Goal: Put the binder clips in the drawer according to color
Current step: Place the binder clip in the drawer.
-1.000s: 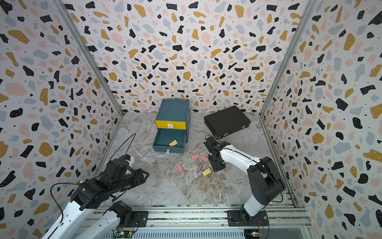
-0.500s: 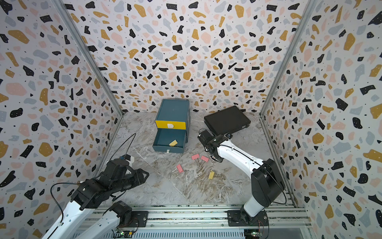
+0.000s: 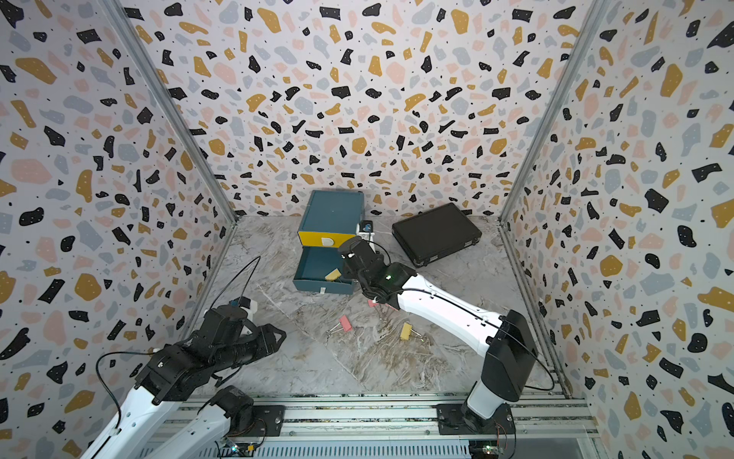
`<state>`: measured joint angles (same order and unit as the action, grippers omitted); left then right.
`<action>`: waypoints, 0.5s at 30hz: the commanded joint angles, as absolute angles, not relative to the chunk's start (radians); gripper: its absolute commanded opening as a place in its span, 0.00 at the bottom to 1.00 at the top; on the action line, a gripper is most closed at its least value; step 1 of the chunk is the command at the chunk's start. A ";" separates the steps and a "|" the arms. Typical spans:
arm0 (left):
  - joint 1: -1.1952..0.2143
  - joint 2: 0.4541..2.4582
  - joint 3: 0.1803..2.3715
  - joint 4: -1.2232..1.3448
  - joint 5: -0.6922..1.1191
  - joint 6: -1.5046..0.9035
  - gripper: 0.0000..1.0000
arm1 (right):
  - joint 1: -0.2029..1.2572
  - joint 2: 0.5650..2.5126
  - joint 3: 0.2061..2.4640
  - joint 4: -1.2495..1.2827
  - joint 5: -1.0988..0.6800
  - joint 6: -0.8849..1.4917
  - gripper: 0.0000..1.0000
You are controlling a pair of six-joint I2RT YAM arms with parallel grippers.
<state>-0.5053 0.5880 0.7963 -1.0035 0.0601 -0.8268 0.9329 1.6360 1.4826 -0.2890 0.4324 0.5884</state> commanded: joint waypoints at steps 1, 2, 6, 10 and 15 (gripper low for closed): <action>-0.508 0.577 0.811 -1.012 0.038 -0.830 0.55 | 0.937 1.689 1.562 -0.195 0.360 0.279 0.19; -0.508 0.579 0.813 -1.014 0.037 -0.830 0.55 | 0.937 1.713 1.585 -0.200 0.345 0.237 0.19; -0.508 0.583 0.820 -1.015 0.035 -0.830 0.55 | 0.936 1.803 1.661 -0.242 0.312 0.116 0.19; -0.508 0.584 0.826 -1.017 0.035 -0.830 0.56 | 0.937 1.856 1.688 -0.269 0.284 0.040 0.24; -0.509 0.585 0.828 -1.018 0.034 -0.830 0.55 | 0.937 1.868 1.714 -0.320 0.246 0.018 0.58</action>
